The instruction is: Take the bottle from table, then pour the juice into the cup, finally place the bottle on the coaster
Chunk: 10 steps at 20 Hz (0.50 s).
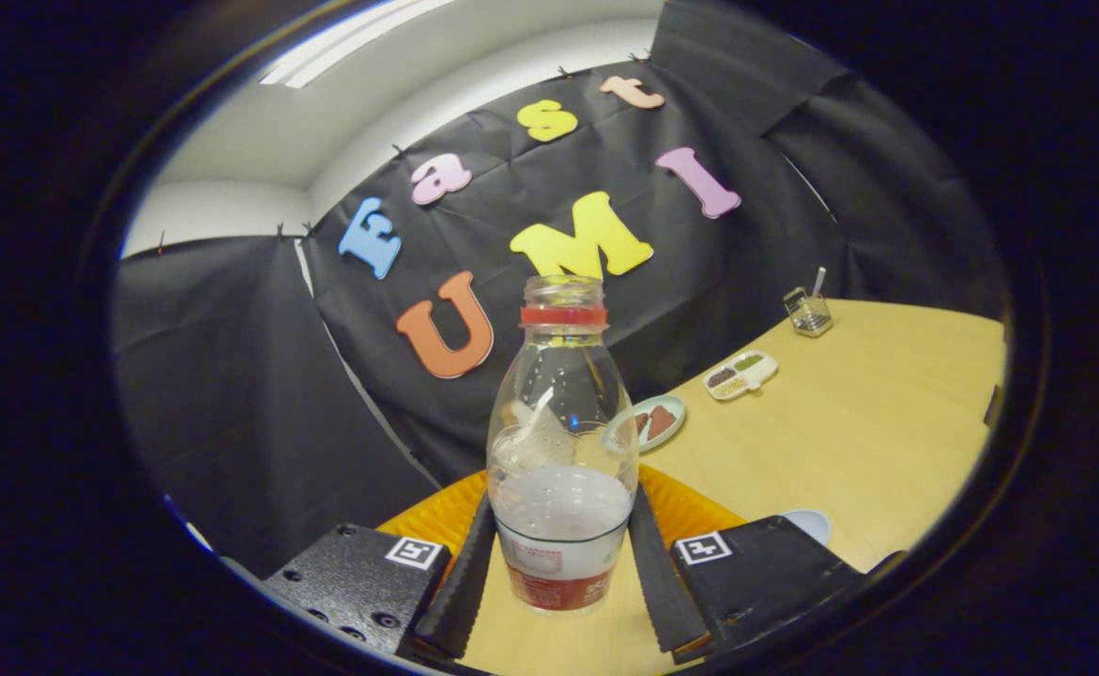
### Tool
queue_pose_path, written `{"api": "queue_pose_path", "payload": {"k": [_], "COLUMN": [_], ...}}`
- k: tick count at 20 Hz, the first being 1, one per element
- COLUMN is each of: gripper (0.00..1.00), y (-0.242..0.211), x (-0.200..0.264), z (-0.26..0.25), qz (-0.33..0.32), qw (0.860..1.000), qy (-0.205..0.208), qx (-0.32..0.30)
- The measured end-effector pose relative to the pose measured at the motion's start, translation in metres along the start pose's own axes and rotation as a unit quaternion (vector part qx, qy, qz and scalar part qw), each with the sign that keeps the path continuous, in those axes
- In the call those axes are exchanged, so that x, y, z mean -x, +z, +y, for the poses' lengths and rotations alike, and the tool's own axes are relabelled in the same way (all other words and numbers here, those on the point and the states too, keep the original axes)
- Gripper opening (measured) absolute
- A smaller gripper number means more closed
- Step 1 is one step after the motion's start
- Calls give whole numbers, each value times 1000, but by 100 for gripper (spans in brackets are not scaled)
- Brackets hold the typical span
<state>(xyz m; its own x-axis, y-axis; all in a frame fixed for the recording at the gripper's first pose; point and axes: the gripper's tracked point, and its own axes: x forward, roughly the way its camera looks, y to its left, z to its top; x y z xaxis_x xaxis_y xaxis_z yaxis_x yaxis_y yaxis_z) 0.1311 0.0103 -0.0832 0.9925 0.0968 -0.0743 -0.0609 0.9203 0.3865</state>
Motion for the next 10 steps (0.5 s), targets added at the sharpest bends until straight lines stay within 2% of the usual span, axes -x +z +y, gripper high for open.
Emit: {"api": "queue_pose_path", "payload": {"k": [4,10], "gripper": [76,76], "y": [-13,-41], "x": [-13,-69], "z": [-15,-35], "qz": [8,14], "qw": [993,986], "qy": [-40,-59], "qx": [115,156]}}
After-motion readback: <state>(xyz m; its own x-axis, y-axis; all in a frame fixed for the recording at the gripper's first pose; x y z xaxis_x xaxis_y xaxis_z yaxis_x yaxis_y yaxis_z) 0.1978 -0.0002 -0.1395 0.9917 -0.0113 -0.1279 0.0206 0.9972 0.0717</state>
